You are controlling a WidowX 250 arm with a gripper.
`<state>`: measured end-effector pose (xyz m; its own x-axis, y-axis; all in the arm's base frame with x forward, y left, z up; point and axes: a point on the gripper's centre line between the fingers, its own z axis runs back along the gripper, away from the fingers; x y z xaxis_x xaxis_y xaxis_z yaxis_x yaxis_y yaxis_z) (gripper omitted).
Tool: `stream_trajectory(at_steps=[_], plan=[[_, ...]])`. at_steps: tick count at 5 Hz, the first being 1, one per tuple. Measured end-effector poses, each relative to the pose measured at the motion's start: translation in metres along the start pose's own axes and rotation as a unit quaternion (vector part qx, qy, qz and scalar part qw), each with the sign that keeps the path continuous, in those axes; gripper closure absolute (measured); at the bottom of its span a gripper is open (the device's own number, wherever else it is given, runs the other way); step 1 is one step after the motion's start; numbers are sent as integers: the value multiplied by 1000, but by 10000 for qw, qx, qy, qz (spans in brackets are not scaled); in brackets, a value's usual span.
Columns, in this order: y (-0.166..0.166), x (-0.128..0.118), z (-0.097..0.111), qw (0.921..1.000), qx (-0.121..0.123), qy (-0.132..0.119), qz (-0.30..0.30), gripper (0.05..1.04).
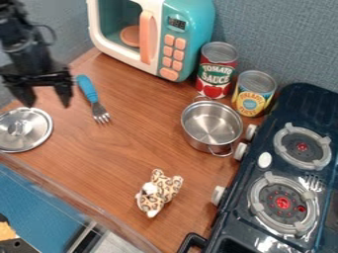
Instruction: Cover up the cooking pot with its lid!
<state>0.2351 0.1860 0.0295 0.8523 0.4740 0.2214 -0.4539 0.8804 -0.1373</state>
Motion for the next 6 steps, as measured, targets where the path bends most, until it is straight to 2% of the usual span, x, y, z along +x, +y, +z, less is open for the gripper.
stream_trajectory(at_steps=[1,2,4,6], plan=[[23,-10,-1,9996,230,-21,-178,84],[48,-17,-3,9973,705,116,-166,84],[70,-21,-37,9934,1031,494,67,84],[66,-11,-49,9966,770,288,58,84]])
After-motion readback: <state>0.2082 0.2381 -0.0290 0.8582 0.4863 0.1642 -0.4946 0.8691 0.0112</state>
